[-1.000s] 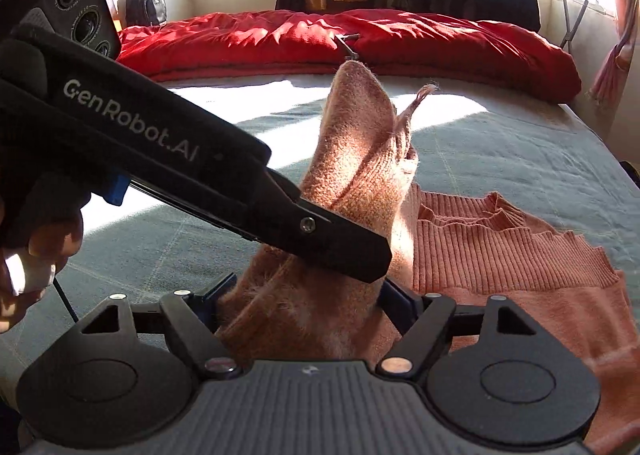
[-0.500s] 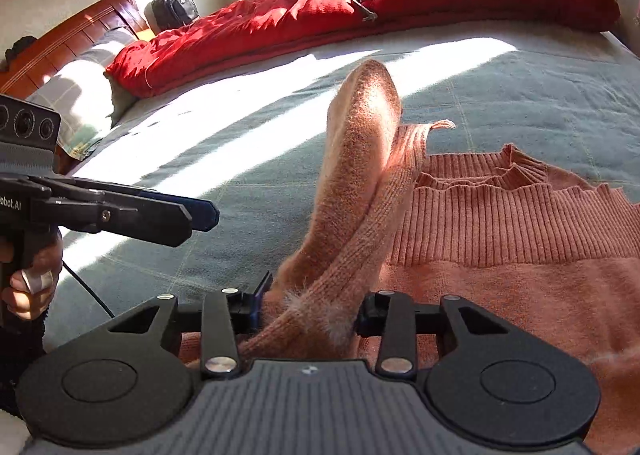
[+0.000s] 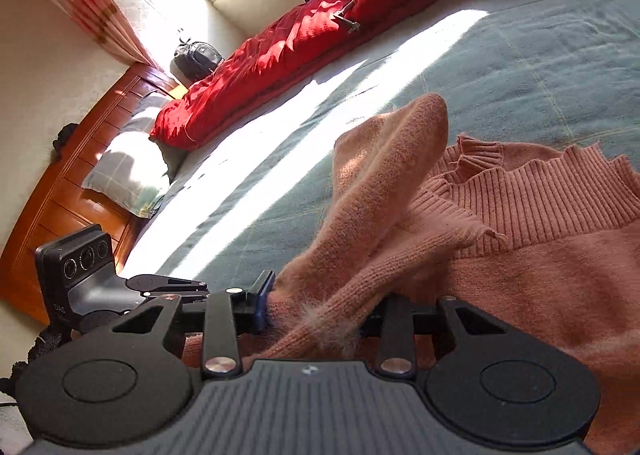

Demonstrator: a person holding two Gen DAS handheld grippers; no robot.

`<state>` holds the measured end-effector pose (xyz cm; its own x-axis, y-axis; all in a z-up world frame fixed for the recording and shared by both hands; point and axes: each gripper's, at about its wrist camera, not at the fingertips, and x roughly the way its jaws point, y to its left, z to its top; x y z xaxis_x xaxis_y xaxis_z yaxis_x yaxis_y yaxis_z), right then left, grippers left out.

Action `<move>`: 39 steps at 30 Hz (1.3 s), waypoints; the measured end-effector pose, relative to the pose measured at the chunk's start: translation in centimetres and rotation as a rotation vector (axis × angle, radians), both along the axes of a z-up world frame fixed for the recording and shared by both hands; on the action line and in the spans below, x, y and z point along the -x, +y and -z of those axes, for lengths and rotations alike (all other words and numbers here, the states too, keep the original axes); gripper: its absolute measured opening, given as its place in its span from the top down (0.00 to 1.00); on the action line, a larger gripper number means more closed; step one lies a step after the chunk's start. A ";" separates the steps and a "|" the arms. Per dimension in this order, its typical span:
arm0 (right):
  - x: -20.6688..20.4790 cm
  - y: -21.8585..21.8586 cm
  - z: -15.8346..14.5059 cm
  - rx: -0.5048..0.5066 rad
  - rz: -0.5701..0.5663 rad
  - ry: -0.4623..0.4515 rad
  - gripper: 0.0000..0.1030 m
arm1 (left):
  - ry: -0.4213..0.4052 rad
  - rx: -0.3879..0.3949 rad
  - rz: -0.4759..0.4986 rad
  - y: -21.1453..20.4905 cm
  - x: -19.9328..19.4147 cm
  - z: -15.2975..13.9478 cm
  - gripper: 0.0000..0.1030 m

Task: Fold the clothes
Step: 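Open the left gripper while the right gripper folds the edge over the sweater, then lay the folded edge down with the right gripper and open it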

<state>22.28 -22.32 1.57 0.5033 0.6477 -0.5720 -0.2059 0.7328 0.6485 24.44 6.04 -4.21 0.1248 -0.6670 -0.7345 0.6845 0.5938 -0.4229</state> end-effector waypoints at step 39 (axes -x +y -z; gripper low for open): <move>-3.9 -21.6 11.5 -0.341 0.064 0.192 0.22 | 0.185 -0.189 0.251 -17.2 -0.6 1.9 0.47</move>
